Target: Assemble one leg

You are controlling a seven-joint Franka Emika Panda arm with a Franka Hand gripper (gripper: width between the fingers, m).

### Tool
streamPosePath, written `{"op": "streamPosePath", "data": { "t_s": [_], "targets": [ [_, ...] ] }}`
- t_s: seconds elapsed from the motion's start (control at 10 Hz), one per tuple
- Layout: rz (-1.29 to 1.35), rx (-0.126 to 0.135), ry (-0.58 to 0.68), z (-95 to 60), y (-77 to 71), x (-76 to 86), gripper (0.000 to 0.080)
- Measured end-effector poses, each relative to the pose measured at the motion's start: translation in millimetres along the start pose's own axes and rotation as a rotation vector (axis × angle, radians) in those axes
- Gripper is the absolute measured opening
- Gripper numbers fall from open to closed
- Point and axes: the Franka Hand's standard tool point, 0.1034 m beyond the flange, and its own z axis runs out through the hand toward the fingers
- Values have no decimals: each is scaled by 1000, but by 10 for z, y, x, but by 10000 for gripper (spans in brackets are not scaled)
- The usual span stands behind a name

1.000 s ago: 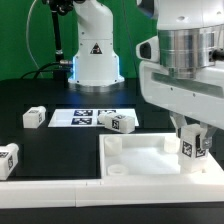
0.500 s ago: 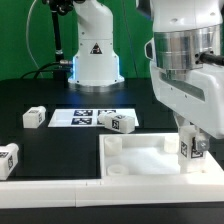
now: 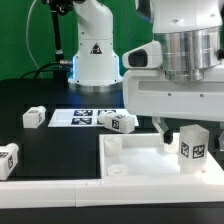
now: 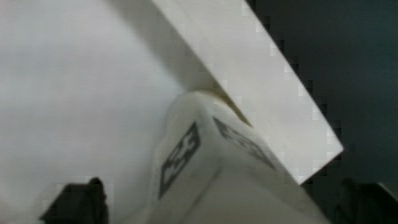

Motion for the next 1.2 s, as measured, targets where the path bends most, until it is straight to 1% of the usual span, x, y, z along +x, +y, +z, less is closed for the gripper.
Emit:
{"op": "streamPosePath", "data": {
  "t_s": [0.3, 0.4, 0.5, 0.6, 0.7, 0.8, 0.9, 1.0, 1.1, 1.2],
  "targets": [
    [-206, -5, 4, -6, 10, 11, 649],
    [-437, -28, 25, -41, -7, 22, 649],
    [-599, -43, 30, -61, -53, -20, 649],
    [-661, -51, 28, -46, -106, -78, 649],
    [-631, -48, 27, -41, -87, -64, 649],
    [-609, -48, 28, -41, -81, -59, 515],
    [-587, -48, 28, -39, -83, -62, 515],
    [-526, -47, 29, -35, -82, -63, 376],
    [-469, -50, 31, -32, -54, -43, 290],
    [-392, -50, 32, -27, -45, -36, 290]
  ]
}}
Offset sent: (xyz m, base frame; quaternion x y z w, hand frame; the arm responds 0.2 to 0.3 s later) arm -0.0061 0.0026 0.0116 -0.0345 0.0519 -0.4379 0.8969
